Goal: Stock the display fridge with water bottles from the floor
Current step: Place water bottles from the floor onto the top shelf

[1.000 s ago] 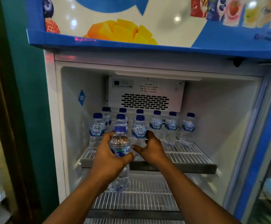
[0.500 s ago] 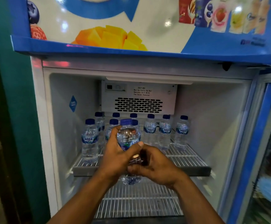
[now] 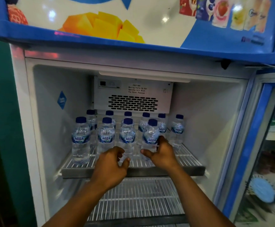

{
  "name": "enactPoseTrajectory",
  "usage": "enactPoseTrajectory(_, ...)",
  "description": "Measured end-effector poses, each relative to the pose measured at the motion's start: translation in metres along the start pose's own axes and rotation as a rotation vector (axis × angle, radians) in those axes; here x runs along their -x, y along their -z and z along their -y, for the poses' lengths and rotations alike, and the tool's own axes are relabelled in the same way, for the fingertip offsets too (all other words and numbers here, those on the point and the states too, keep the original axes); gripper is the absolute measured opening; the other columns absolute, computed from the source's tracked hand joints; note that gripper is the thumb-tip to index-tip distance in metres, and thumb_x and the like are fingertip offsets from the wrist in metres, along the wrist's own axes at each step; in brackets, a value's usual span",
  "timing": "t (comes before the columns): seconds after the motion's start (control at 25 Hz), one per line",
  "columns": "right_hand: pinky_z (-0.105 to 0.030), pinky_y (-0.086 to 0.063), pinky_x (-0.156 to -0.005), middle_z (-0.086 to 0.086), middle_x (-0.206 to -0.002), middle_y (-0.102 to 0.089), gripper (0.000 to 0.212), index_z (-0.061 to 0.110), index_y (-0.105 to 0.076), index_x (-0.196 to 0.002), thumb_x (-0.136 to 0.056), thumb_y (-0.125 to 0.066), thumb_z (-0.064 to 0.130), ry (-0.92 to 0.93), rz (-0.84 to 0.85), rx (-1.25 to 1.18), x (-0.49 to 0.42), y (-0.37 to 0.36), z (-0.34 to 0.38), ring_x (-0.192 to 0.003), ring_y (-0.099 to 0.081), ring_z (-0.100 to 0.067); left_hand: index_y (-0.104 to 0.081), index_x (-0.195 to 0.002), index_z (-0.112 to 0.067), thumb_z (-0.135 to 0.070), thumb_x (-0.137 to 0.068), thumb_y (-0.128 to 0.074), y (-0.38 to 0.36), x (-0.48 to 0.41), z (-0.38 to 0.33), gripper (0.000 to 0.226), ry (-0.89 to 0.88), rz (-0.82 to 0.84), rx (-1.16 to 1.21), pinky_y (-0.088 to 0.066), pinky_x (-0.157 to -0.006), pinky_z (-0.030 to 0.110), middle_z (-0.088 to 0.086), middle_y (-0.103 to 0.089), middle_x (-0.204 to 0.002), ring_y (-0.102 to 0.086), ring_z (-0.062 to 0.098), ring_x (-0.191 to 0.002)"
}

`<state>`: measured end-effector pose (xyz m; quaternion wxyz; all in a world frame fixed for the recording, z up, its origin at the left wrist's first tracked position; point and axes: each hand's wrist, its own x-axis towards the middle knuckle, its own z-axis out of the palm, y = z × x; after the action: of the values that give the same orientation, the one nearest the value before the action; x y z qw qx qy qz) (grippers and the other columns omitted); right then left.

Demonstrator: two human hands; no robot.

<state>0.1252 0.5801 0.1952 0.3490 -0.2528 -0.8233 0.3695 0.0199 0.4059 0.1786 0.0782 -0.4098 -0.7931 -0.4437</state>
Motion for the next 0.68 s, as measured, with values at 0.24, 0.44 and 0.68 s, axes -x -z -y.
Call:
enactPoseTrajectory(0.24,-0.021,-0.042,-0.089,-0.003,-0.130,-0.062,0.067,0.011,-0.049,-0.130,-0.077,-0.083,0.036,-0.013,0.009,0.136,-0.0110,-0.0083,-0.0059,-0.119,-0.059,-0.022,-0.063,-0.115,-0.024,-0.046,-0.084,-0.069,-0.0064,-0.0059,0.0065,0.039,0.062,-0.036,-0.089,-0.053,-0.075,0.025,-0.009,-0.069,-0.100,-0.064,0.004,-0.081)
enactPoseTrajectory(0.44,-0.017,-0.038,-0.084,-0.005,-0.129,-0.063,0.065,0.009,-0.049,-0.129,-0.079,-0.081,0.037,0.022,-0.005,0.184,-0.0080,-0.0101,-0.0032,-0.117,-0.059,-0.022,-0.064,-0.117,-0.023,-0.051,-0.085,-0.066,-0.0094,-0.0034,0.0076,0.042,0.055,-0.024,-0.160,-0.057,-0.082,0.032,-0.008,-0.071,-0.106,-0.067,0.009,-0.089)
enactPoseTrajectory(0.68,-0.018,-0.040,-0.084,-0.004,-0.125,-0.065,0.065,0.010,-0.052,-0.127,-0.077,-0.082,0.039,0.048,-0.020,0.202,-0.0052,-0.0097,-0.0053,-0.113,-0.062,-0.022,-0.064,-0.116,-0.024,-0.052,-0.085,-0.065,-0.0096,-0.0034,0.0066,0.042,0.049,-0.033,-0.197,-0.056,-0.081,0.030,-0.010,-0.071,-0.106,-0.066,0.007,-0.087)
